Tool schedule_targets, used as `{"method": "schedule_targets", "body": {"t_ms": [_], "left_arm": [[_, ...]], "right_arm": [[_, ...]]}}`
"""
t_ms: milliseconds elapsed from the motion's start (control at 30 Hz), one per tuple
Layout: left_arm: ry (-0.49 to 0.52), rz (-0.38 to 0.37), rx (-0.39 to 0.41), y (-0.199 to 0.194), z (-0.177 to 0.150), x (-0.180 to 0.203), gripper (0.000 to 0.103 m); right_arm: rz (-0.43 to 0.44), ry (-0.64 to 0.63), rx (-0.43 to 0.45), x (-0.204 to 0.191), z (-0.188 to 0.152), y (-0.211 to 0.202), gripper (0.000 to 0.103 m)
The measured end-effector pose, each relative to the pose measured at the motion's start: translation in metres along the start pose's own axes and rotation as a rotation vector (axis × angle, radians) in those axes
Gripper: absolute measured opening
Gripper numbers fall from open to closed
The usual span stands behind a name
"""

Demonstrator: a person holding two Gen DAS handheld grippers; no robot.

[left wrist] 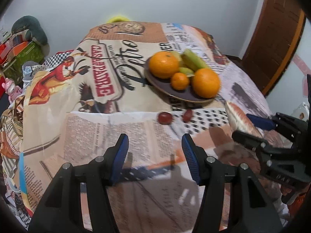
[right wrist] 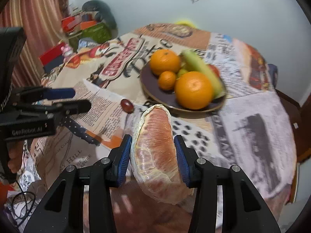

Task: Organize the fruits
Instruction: 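Grasp the peeled pink pomelo with the right tool while the left tool grasps another mandarin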

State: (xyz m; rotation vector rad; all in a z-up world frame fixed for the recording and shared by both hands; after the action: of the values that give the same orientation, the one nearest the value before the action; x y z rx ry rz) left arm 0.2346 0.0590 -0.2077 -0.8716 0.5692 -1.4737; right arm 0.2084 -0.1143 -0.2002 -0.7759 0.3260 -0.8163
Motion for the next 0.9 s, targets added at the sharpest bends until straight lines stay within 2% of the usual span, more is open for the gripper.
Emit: {"method": "schedule_targets", "body": {"t_ms": [167, 433, 533, 600, 667, 800, 867, 900], "left_arm": [[0.035, -0.016, -0.014, -0.006, -0.017, 0.024, 0.057], [0.055, -0.033, -0.126, 0.021, -0.045, 0.048, 0.056], [0.061, -0.037, -0.144, 0.027, -0.050, 0.052, 0.056], [0.064, -0.040, -0.149, 0.030, -0.053, 0.054, 0.054], [0.066, -0.044, -0.158, 0.033, -0.054, 0.056, 0.047], [0.059, -0.068, -0.168, 0.037, -0.055, 0.057, 0.044], [0.059, -0.081, -0.167, 0.038, -0.055, 0.059, 0.034], [0.059, -0.085, -0.167, 0.038, -0.054, 0.059, 0.034]], "right_arm": [[-0.037, 0.027, 0.035, 0.008, -0.010, -0.031, 0.041], [-0.063, 0.050, 0.046, 0.017, -0.030, -0.056, 0.041], [-0.065, 0.061, 0.040, 0.020, -0.036, -0.058, 0.041], [-0.065, 0.070, 0.035, 0.022, -0.040, -0.057, 0.041], [-0.063, 0.076, 0.031, 0.023, -0.042, -0.056, 0.041], [-0.058, 0.081, 0.023, 0.022, -0.043, -0.051, 0.041], [-0.054, 0.081, 0.019, 0.021, -0.043, -0.049, 0.041], [-0.051, 0.081, 0.016, 0.021, -0.043, -0.047, 0.041]]}}
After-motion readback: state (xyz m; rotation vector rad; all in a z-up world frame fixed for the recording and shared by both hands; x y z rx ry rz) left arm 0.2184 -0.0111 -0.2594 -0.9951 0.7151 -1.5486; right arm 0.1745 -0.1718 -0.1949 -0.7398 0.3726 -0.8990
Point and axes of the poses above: each gripper's, at about its wrist camera, not at the fingertips, and y roughly the way its jaws point, x to its right, z to its top, the point moved 1 cm from there along y, roughly the way its jaws point, and after that the axes turned 9 degrees about -y, right-handed, at the moved point
